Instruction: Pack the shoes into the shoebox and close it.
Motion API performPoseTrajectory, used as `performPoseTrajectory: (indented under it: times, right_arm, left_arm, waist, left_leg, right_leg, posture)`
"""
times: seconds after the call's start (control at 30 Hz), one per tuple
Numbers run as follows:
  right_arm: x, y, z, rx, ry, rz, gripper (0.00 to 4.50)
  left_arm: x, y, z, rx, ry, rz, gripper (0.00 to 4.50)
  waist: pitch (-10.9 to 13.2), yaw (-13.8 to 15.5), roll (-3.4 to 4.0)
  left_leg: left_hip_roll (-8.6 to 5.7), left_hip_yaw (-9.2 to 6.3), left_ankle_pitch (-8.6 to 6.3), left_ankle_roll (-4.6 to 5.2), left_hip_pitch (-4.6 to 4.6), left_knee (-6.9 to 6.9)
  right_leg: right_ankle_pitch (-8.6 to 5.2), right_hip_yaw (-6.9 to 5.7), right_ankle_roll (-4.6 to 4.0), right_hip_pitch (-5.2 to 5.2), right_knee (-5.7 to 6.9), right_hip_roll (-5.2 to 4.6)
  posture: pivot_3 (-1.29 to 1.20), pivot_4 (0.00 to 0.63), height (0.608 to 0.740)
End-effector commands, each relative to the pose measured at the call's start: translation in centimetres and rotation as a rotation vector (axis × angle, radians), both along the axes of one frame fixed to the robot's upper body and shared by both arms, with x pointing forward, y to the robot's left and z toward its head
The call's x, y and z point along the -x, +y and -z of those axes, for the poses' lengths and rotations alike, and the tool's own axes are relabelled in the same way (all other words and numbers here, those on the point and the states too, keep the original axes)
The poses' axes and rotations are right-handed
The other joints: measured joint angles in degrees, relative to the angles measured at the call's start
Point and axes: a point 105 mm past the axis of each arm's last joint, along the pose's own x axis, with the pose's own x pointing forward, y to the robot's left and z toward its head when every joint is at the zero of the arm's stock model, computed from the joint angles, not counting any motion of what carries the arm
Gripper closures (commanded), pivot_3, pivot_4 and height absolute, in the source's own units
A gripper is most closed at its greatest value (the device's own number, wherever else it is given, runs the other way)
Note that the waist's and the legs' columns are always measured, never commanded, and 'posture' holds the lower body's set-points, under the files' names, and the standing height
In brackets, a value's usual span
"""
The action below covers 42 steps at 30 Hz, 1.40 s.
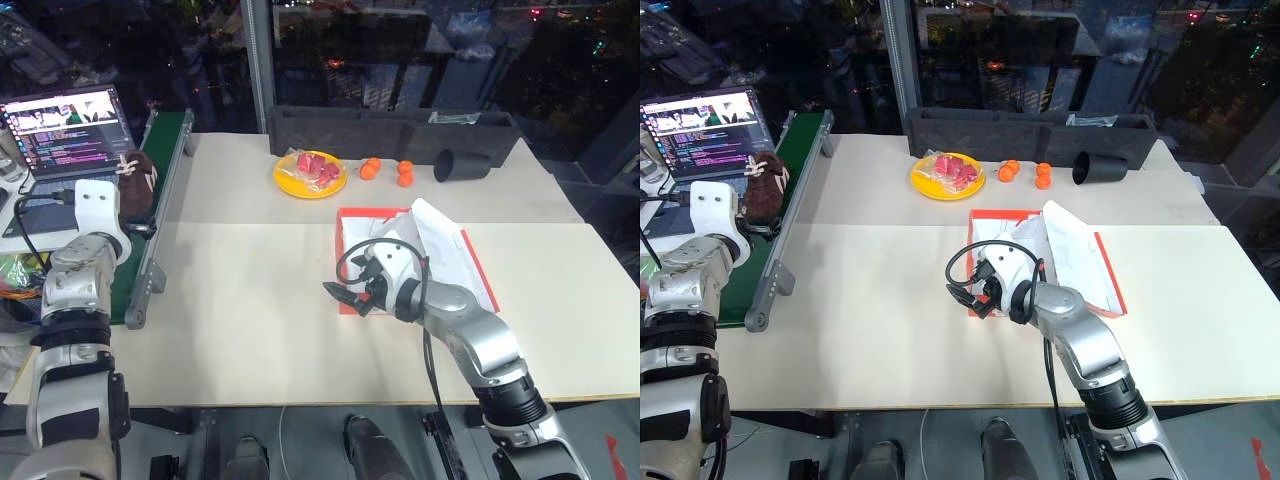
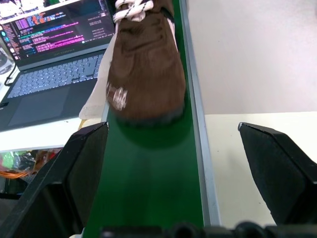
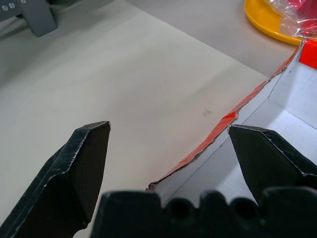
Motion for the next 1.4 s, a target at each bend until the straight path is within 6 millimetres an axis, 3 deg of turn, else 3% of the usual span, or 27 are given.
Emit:
performPoseTrajectory:
  times: [0.03, 0.33, 0.43, 0.5, 0.63, 0.73, 0.87, 1.33, 1.4]
  right_arm:
    - [-0.3, -0.4, -1.1, -0.022, -0.048, 0.016, 0.02]
    - [-0.3, -0.4, -1.2, -0.042, -0.046, 0.026, 0.02]
    - [-0.3, -0.5, -1.6, -0.051, -0.052, 0.032, 0.02]
    - [-0.3, -0.7, -1.7, -0.054, -0.055, 0.035, 0.02]
    - [-0.4, -1.1, -2.0, -0.059, -0.064, 0.048, 0.0]
    - [-0.5, -1.1, -2.3, -0.063, -0.07, 0.051, 0.0]
    - [-0.6, -1.1, -2.7, -0.078, -0.079, 0.052, 0.0]
    - [-0.7, -1.4, -2.9, -0.087, -0.081, 0.066, 0.0]
    - [-0.7, -1.5, -2.9, -0.088, -0.082, 0.069, 0.0]
  left_arm:
    - [0.2, 0.9, -2.0, -0.047, -0.047, -0.02, 0.0]
    - [0.5, 1.8, -0.6, -0.061, -0.001, -0.056, 0.0]
    - [0.7, 1.5, 2.5, -0.006, 0.114, -0.054, 0.0]
    - [0.8, 1.1, 3.5, 0.023, 0.148, -0.043, 0.0]
    - [0.5, 0.2, 2.9, 0.028, 0.113, -0.003, 0.98]
    - [0.5, 0.3, 2.8, 0.025, 0.113, -0.013, 2.0]
    - [0.5, 0.7, 2.4, 0.036, 0.101, -0.042, 2.9]
    - [0.0, 0.1, 2.4, 0.048, 0.095, -0.042, 2.9]
    - [0.0, 0.0, 2.0, 0.058, 0.066, -0.036, 3.23]
  waist:
    - [0.0, 0.03, 0.0]
    - [0.0, 0.02, 0.0]
    - [0.0, 0.07, 0.0]
    - [0.0, 0.07, 0.0]
    - [0.0, 0.31, 0.0]
    - [0.0, 0.49, 0.0]
    - [0.0, 0.29, 0.0]
    - [0.0, 0.29, 0.0]
    - [0.0, 0.34, 0.0]
  left_leg:
    - [0.0, 0.0, 0.0, 0.0, 0.0, 0.0]
    - [0.0, 0.0, 0.0, 0.0, 0.0, 0.0]
    - [0.0, 0.0, 0.0, 0.0, -0.01, 0.0]
    - [0.0, 0.0, 0.0, 0.0, 0.01, 0.0]
    - [0.0, 0.0, 0.01, 0.0, 0.08, 0.0]
    - [0.0, 0.0, 0.17, -0.01, 0.08, 0.01]
    - [0.0, 0.0, 0.3, -0.01, 0.14, 0.0]
    - [0.0, 0.0, 0.31, -0.01, 0.12, -0.01]
    - [0.0, 0.0, 0.31, -0.01, 0.11, -0.01]
  right_leg:
    - [0.0, 0.0, 0.0, 0.0, 0.0, 0.0]
    - [0.0, 0.0, 0.0, 0.0, 0.0, 0.0]
    - [0.0, 0.0, 0.0, 0.0, 0.0, 0.0]
    - [0.0, 0.0, 0.0, 0.02, 0.01, 0.0]
    - [0.0, 0.0, 0.0, 0.02, 0.11, 0.0]
    - [0.03, 0.0, 0.01, 0.06, 0.13, 0.0]
    - [0.08, -0.01, -0.12, 0.07, 0.16, 0.0]
    - [0.13, -0.01, -0.06, 0.06, 0.15, 0.0]
    - [0.13, -0.01, -0.06, 0.06, 0.15, 0.0]
  posture:
    - [0.0, 0.15, 0.707]
    - [0.0, 0.15, 0.707]
    - [0.0, 0.15, 0.707]
    - [0.0, 0.15, 0.707]
    - [0.0, 0.15, 0.707]
    - [0.0, 0.15, 0.707]
    - [0.0, 0.15, 0.707]
    - [0.0, 0.15, 0.707]
    - [0.0, 0.15, 0.707]
